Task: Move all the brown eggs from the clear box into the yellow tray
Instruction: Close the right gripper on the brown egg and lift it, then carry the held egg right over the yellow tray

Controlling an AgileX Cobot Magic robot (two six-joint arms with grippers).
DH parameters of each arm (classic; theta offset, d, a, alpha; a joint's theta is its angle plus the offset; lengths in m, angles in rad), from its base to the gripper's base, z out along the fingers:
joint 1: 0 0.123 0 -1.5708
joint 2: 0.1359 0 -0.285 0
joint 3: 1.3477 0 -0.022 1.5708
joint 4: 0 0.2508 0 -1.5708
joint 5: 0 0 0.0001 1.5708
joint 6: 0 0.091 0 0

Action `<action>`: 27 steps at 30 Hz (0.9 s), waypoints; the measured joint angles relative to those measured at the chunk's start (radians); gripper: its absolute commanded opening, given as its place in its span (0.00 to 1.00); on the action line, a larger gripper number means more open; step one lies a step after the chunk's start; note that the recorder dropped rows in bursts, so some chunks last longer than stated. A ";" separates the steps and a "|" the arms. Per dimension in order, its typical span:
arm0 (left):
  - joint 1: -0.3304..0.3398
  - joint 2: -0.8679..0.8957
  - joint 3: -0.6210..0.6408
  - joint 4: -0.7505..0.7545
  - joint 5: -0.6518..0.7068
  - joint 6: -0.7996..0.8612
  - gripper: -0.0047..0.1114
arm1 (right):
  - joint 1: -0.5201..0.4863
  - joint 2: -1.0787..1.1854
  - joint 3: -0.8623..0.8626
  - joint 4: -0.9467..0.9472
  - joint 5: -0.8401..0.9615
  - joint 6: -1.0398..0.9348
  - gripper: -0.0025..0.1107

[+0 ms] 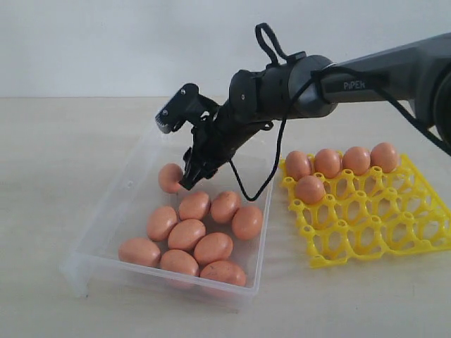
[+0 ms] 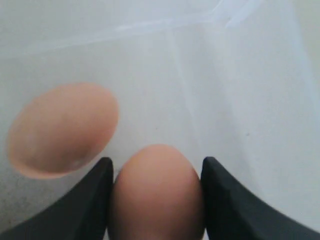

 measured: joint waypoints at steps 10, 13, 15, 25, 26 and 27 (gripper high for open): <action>0.000 0.000 0.000 0.000 0.000 0.000 0.07 | 0.000 -0.186 0.206 -0.002 -0.422 0.215 0.02; 0.000 0.000 0.000 0.000 0.000 0.000 0.07 | 0.000 -0.270 0.365 -0.003 -0.642 0.229 0.02; 0.000 0.000 0.000 0.000 0.000 0.000 0.07 | 0.000 -0.338 0.491 -0.004 -0.817 0.258 0.02; 0.000 0.000 0.000 0.000 0.000 0.000 0.07 | -0.087 -0.463 1.010 0.014 -1.454 0.513 0.02; 0.000 0.000 0.000 0.000 0.000 0.000 0.07 | -0.124 -0.463 1.036 0.014 -1.472 0.571 0.02; 0.000 0.000 0.000 0.000 0.000 0.000 0.07 | -0.163 -0.463 1.060 0.016 -1.484 0.627 0.02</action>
